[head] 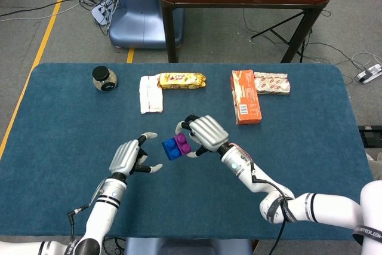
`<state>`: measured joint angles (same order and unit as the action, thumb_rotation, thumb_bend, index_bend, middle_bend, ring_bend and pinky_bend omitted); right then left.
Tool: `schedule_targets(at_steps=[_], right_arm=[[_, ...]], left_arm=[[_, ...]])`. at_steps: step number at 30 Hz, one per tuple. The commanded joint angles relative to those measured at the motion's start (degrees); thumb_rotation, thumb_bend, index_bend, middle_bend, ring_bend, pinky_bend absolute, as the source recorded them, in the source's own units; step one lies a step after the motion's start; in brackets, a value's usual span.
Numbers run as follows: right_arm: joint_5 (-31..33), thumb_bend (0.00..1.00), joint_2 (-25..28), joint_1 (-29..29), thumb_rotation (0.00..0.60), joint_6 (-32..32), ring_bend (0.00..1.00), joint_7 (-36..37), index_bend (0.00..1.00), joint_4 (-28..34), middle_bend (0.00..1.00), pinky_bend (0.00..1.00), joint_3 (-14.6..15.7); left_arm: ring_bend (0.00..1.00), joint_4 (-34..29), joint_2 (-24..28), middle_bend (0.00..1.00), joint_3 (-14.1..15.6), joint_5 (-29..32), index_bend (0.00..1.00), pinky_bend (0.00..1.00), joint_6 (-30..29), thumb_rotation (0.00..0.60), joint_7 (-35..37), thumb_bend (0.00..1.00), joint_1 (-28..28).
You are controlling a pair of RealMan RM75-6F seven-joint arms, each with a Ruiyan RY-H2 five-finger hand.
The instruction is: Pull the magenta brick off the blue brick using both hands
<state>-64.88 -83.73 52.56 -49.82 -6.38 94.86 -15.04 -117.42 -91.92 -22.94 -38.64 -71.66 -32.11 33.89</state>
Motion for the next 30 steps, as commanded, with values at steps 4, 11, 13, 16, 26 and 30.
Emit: schedule_targets(at_steps=[4, 11, 13, 16, 26, 30], right_arm=[[-0.33, 0.15, -2.76, 0.66, 0.6, -1.57, 1.0, -0.73, 0.66, -1.89, 1.0, 1.0, -0.46], [-0.69, 0.15, -5.78, 0.87, 0.6, -3.54, 1.0, -1.08, 0.67, -3.55, 1.0, 1.0, -0.91], [-0.79, 0.15, -6.24, 0.89, 0.6, -3.73, 1.0, -0.88, 0.67, -3.78, 1.0, 1.0, -1.01], [-0.93, 0.15, -6.76, 0.88, 0.6, -3.8, 1.0, -0.28, 0.67, -3.97, 1.0, 1.0, -1.16], [-0.86, 0.15, -7.86, 0.86, 0.6, -3.7, 1.0, 0.31, 0.67, -4.83, 1.0, 1.0, -1.27], [-0.75, 0.15, -8.21, 0.85, 0.6, -3.56, 1.0, 0.59, 0.68, -5.11, 1.0, 1.0, -1.32]], left_arm=[[0.99, -0.39, -0.34, 1.0, -1.27, 3.42, 0.28, 1.0, -0.72, 0.542, 2.26, 0.0, 2.1], [1.0, 0.27, -0.51, 1.0, -0.14, 3.97, 0.28, 1.0, -2.26, 0.573, 2.92, 0.0, 3.33], [1.0, 0.59, -0.53, 1.0, 0.19, 3.86, 0.28, 1.0, -2.59, 0.597, 3.07, 0.0, 3.55], [1.0, 1.22, -0.71, 1.0, 0.82, 3.21, 0.28, 1.0, -3.29, 0.6, 3.26, 0.0, 3.86], [1.0, 2.76, -1.66, 1.0, 1.62, 2.27, 0.34, 1.0, -4.48, 0.6, 5.38, 0.0, 4.26], [1.0, 2.91, -1.67, 1.0, 1.69, 2.52, 0.37, 1.0, -4.6, 0.6, 6.15, 0.0, 4.25]])
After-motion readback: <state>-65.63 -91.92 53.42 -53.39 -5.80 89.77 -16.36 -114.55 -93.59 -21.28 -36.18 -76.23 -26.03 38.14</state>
